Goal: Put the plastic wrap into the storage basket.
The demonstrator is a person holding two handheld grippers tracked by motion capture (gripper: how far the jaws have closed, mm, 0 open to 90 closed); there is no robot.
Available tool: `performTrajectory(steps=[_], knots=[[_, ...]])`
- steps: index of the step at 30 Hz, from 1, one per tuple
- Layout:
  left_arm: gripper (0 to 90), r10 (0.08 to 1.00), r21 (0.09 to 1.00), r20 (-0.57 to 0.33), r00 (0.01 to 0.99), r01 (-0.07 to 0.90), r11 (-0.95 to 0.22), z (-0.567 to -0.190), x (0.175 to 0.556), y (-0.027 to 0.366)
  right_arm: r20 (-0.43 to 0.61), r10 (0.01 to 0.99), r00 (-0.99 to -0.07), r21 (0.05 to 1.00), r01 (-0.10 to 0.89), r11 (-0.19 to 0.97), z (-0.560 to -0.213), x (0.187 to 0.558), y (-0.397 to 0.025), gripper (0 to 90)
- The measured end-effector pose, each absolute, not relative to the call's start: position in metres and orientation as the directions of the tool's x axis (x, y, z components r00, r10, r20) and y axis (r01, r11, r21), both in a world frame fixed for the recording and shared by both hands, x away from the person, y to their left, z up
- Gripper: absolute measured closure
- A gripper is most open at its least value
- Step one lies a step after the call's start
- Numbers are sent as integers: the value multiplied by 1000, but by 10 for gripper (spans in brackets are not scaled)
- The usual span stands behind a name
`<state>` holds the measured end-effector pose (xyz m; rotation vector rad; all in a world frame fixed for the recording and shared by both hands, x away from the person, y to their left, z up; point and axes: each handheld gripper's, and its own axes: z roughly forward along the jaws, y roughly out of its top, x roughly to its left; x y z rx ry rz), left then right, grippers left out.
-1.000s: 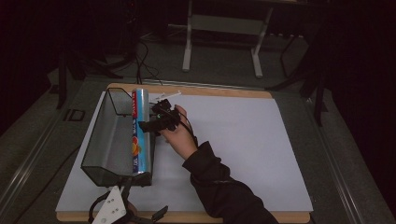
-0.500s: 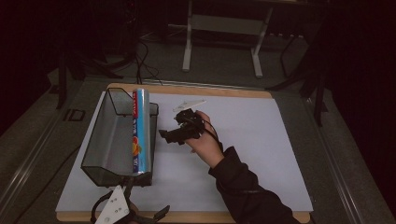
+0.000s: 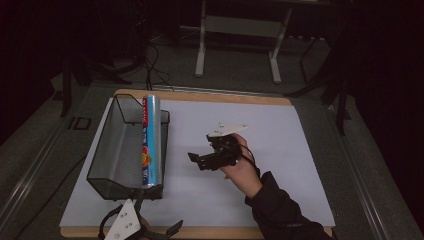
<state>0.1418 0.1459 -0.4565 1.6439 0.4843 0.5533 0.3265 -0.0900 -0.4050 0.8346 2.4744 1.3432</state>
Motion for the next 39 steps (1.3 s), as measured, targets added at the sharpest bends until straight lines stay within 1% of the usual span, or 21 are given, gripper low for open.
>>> performTrajectory(steps=[5,9,14,17,23,27,30,32,35,39], knots=[[29,598,990,80,798,5,-139,-457,142,145,91,574,-814,812,394,430,-411,320,-106,134],[29,599,990,84,796,2,-141,-457,142,146,66,587,-807,798,395,454,-422,313,-123,134],[29,601,990,84,795,2,-141,-457,142,145,89,588,-804,789,417,451,-428,303,-142,133],[29,598,990,83,797,3,-142,-457,142,145,83,589,-804,784,417,459,-432,298,-147,133],[29,600,990,86,795,2,-144,-457,141,145,98,603,-791,794,428,432,-441,283,-166,133],[29,599,989,86,796,3,-146,-457,142,144,67,631,-773,798,421,431,-446,275,-184,133],[29,598,989,88,797,3,-149,-457,141,144,65,642,-764,803,422,421,-446,273,-190,133],[29,598,989,88,797,2,-149,-457,142,144,83,640,-764,802,432,412,-447,271,-194,132],[29,598,989,86,797,4,-148,-457,142,144,62,647,-760,805,421,418,-449,266,-200,132],[29,597,989,85,797,4,-146,-457,142,144,73,643,-763,815,416,402,-449,263,-205,130]])
